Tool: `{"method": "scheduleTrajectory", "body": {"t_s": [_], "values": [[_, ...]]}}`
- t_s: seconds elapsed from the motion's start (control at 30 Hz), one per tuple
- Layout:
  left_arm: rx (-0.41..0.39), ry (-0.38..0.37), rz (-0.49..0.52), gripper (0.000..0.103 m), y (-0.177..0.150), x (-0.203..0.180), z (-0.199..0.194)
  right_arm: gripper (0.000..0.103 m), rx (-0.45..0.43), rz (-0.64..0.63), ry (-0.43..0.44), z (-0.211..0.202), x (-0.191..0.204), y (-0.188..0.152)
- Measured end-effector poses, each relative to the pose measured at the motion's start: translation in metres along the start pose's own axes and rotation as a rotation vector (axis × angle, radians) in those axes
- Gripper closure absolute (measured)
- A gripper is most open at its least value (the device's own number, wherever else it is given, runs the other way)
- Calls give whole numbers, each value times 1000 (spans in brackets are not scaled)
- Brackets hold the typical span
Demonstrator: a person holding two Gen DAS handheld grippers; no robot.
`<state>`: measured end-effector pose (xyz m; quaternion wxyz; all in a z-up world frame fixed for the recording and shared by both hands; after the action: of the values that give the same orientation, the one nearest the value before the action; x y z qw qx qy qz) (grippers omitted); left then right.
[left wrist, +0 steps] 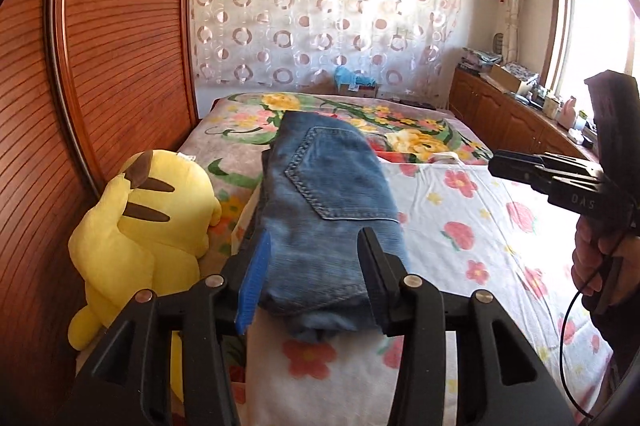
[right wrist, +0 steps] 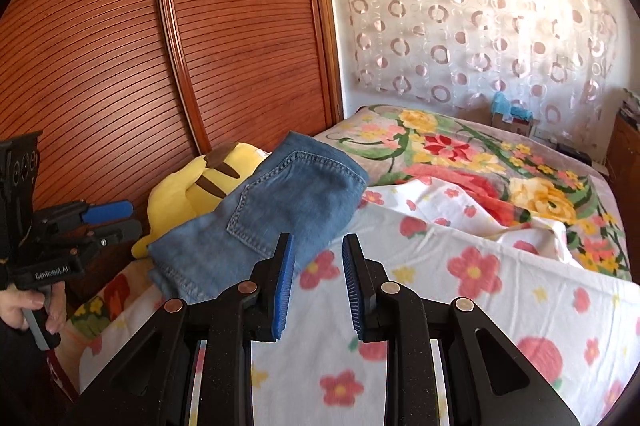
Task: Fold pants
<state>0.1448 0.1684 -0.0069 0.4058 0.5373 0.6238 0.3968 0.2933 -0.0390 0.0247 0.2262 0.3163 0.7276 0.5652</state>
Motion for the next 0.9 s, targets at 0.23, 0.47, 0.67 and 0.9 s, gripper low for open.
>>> {"method": "scheduleTrajectory", "body": {"t_s": [0.23, 0.47, 0.67, 0.9], "values": [[-22, -16, 44, 53, 3, -27, -17, 78, -28, 13, -31, -52, 2, -7], [-44, -49, 76, 53, 6, -63, -36, 78, -79, 28, -94, -113, 5, -15], [-81, -87, 67, 53, 10, -100, -56, 62, -140, 34, -207, -184, 13, -23], [-103, -137, 62, 53, 16, -137, -68, 51, -187, 31, -329, -248, 23, -25]]}}
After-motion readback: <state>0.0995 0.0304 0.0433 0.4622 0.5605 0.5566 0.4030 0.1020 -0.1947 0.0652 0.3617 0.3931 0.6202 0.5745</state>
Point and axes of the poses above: each gripper's, at about its wrist camera, not at the fingertips, and z roughly the way its jaws point, x to its left, y to its top, the point moved 2 cm from there along z, roughly the way its jaws point, and after that the axes turned 15 degrees about -x, right-handed, at the moved point
